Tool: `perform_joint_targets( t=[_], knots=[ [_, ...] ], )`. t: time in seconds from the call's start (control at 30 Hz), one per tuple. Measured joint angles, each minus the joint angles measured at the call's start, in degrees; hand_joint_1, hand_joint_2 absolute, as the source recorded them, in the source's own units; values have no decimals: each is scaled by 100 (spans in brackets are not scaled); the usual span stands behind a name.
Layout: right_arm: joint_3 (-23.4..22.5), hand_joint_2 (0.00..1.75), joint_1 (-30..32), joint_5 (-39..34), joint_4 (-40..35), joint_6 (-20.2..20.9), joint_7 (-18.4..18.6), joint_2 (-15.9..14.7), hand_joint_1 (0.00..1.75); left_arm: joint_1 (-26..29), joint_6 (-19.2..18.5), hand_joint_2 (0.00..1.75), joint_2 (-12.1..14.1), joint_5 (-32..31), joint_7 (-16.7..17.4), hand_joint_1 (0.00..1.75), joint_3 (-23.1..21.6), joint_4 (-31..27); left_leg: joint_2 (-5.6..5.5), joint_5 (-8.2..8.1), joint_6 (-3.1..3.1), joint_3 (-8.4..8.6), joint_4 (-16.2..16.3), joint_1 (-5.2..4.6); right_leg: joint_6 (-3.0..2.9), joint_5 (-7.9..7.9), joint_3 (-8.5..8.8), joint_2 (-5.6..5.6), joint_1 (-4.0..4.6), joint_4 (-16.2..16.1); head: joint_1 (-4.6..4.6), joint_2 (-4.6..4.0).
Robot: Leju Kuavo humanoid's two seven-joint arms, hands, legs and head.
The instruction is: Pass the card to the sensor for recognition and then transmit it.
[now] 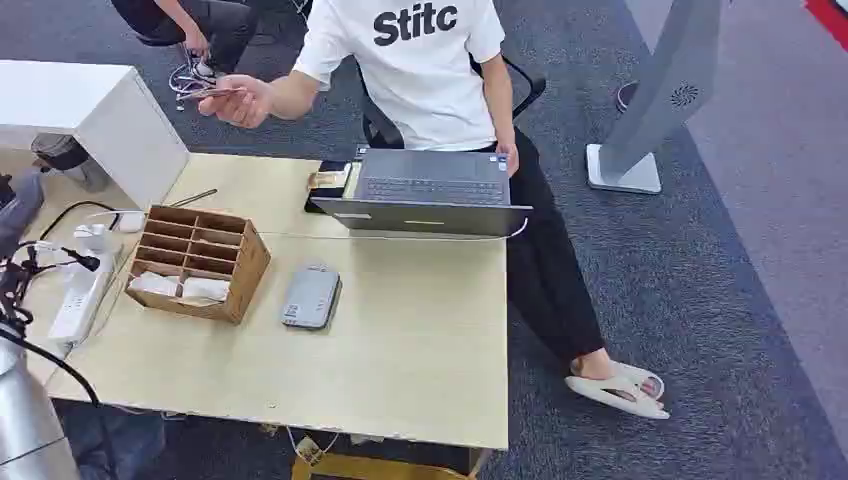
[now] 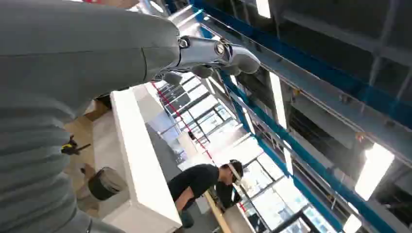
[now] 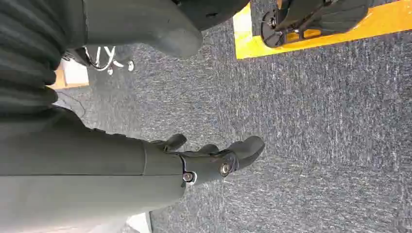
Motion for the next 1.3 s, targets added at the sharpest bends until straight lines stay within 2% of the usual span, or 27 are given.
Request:
perform_joint_targets(
  t=[0.23, 0.63, 0.67, 0.7, 1.03, 1.3],
  knots=[
    [138, 175, -17, 77, 9, 162, 2, 0, 0, -537, -59, 175, 260, -962, 304, 0, -970, 372, 3, 0, 0, -1, 1, 0, 0, 0, -3, 7, 0, 0, -2, 0],
    [415, 175, -95, 231, 87, 467, 140, -4, 0, -1186, -11, 175, 306, -2534, 900, 3, -2580, 1110, 29, 0, 0, -2, 3, 1, -2, 9, -10, 33, -1, 1, 0, 0],
    [444, 175, -98, 256, 92, 490, 153, -4, 0, -1233, -2, 175, 304, -2645, 944, 161, -2708, 1180, 30, 0, 0, -2, 3, 1, -3, 10, -11, 33, 0, 0, -2, -2],
    [480, 175, -105, 273, 98, 524, 175, -7, 0, -1281, 13, 175, 299, -2768, 998, 175, -2862, 1267, 29, 0, 0, -2, 4, 1, -3, 10, -11, 33, 0, 0, 2, 0],
    [868, 175, -197, 481, 175, 883, 341, -35, 0, -1464, 61, 175, 264, -3862, 1399, 175, -4233, 2019, 28, 0, 0, -3, 3, 2, -3, 10, -9, 34, 0, 1, 2, -2],
    [1038, 175, -192, 511, 238, 1005, 409, -46, 0, -1240, 57, 175, 264, -4078, 1506, 175, -4631, 2070, 28, -2, -1, -4, 2, 4, -4, 10, -10, 35, 2, 1, 0, 0]
  ],
)
